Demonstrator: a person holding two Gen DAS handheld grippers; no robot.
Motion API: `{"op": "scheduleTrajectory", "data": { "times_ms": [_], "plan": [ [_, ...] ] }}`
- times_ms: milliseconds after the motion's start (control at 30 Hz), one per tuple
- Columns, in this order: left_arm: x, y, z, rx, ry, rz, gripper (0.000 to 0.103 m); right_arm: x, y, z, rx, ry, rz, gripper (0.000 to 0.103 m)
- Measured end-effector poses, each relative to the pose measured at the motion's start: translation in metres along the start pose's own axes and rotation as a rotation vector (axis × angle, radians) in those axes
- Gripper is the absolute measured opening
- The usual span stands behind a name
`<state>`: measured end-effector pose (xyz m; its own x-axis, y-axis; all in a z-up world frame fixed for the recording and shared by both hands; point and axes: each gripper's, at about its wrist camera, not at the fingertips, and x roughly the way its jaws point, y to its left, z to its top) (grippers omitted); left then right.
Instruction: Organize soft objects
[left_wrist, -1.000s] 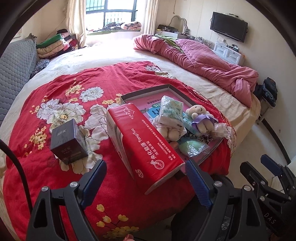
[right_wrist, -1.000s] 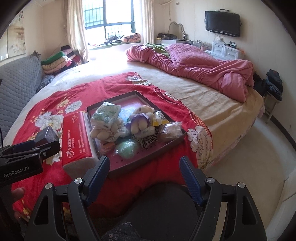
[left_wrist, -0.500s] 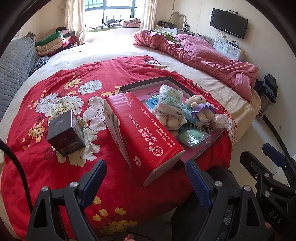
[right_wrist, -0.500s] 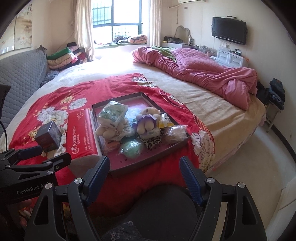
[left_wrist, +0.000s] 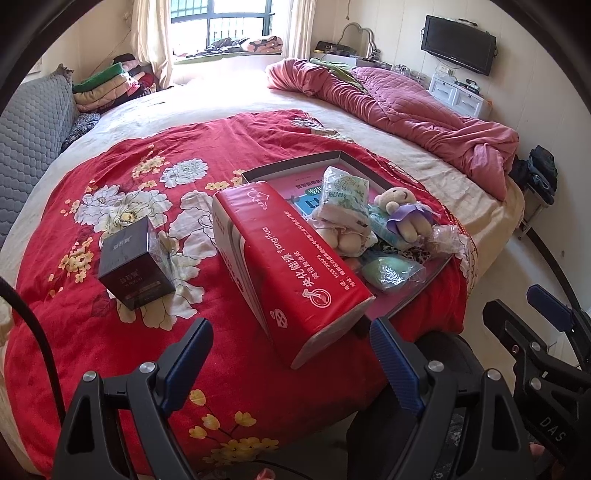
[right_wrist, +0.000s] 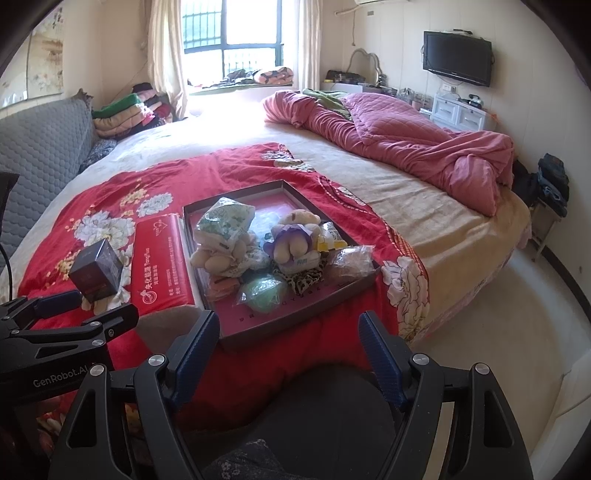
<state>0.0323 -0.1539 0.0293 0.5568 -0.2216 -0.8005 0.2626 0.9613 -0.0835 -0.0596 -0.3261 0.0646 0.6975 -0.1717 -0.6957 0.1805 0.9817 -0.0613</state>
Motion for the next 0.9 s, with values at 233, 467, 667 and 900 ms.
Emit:
{"op": "scheduleTrajectory", "data": {
  "times_ms": [233,467,667,900],
  "plan": [
    [-0.0003,0.0001,0.0001,-0.005,0.000,0.003,0.086,0.0012,0.0004,-0.0012,0.001,0.004,0.000,0.079],
    [0.0000,0.0011,0.0003,-0.001,-0.001,0.007,0.086,0.0031,0.0009,-0.0022,0.002,0.009,-0.003,0.079],
    [0.0002,0.0017,-0.0002,0.004,0.000,0.009,0.086,0.0058,0.0016,-0.0027,0.001,0.019,0.003,0.079],
    [0.0010,0.0005,-0.0016,0.014,0.003,0.015,0.086,0.0063,0.0020,-0.0030,0.000,0.021,0.002,0.079]
  ]
}}
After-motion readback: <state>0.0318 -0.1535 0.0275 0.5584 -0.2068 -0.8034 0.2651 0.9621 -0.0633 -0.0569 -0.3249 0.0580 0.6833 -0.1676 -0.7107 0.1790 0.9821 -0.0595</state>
